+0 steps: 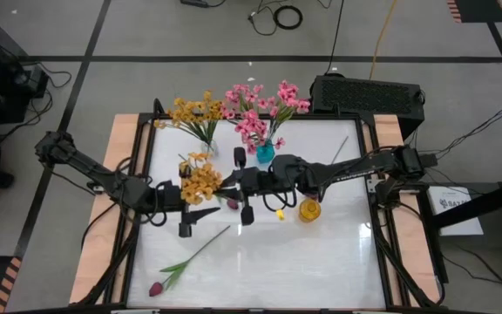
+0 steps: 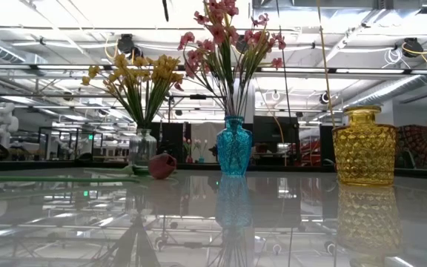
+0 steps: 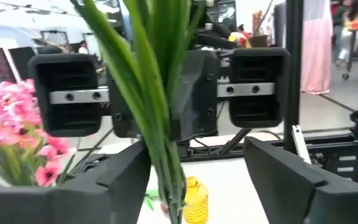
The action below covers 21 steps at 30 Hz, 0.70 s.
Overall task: Sort flowers into vase by color
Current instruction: Put the yellow flowers into the transparent vase
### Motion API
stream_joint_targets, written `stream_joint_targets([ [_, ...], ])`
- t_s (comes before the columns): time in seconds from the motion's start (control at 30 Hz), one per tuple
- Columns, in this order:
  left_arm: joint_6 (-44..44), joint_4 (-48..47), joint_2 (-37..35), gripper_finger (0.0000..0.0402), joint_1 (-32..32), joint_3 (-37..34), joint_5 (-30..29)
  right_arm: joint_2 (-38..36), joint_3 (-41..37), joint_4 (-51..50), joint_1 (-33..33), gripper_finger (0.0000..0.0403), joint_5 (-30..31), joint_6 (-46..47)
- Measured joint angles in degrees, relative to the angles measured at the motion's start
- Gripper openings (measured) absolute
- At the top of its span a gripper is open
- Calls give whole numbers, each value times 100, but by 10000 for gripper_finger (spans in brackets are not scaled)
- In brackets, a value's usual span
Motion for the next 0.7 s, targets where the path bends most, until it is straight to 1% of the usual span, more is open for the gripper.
stream_joint_targets([
  [0.1,-60,-49,-27,211,2,0,-104,4,-2,1,-4,27,-55,5],
  [0.3,-38,-107,-44,99,15,0,-228,6,-9,-59,4,47,-109,103],
  [0.43,-51,-254,-190,26,15,0,-360,6,-9,-91,-7,68,-83,286],
  [0.5,-65,-465,-314,14,13,0,-359,5,-9,-152,-7,83,-75,334],
  [0.63,-249,-759,-560,24,11,0,-360,-68,-9,-365,-7,125,-79,369],
  [0.7,-294,-844,-678,25,-2,0,-377,-200,-19,-691,-4,148,-89,376],
])
